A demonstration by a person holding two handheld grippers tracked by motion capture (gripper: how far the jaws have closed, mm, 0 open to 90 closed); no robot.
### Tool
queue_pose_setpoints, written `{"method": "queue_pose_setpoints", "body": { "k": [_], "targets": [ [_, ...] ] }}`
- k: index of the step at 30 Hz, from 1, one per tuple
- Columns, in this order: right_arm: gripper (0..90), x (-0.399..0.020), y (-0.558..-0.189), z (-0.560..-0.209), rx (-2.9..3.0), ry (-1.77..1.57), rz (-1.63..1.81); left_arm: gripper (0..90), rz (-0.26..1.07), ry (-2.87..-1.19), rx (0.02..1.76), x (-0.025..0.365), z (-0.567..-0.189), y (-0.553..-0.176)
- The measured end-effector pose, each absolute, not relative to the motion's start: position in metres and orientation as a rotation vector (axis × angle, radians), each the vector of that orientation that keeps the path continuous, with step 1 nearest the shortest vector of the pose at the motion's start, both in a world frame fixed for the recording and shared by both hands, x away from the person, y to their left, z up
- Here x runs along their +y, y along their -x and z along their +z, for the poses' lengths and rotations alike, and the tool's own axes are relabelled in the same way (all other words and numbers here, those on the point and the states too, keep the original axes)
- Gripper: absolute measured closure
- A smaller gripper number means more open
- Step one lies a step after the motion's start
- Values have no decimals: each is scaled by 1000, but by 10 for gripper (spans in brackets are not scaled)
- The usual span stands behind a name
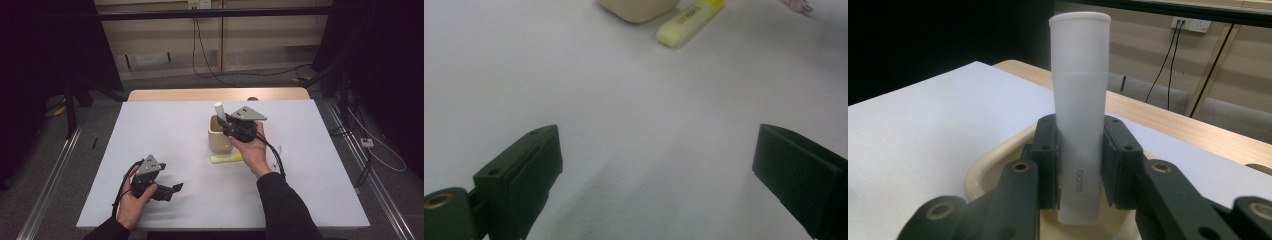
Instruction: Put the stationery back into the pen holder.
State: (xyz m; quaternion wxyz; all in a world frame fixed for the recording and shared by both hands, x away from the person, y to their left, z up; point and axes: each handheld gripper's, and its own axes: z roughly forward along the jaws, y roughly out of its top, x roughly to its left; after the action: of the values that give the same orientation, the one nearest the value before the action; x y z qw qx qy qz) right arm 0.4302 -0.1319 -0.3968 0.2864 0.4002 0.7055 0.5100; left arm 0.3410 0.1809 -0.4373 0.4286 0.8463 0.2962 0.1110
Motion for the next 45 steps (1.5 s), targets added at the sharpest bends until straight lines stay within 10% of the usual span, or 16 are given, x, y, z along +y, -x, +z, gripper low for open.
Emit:
{"method": "queue_pose_setpoints", "body": {
  "k": [12,27,45],
  "targets": [
    [656,-129,-428,-404,1890,-1081,1365,58,263,-2130,739,179,-439,-341],
    [255,-145,-419,-392,1820,-1137,1379,58,268,-2135,736,178,-440,-341],
    [113,-180,-389,-401,1933,-1270,1330,58,289,-2136,728,177,-439,-339]
  ]
}}
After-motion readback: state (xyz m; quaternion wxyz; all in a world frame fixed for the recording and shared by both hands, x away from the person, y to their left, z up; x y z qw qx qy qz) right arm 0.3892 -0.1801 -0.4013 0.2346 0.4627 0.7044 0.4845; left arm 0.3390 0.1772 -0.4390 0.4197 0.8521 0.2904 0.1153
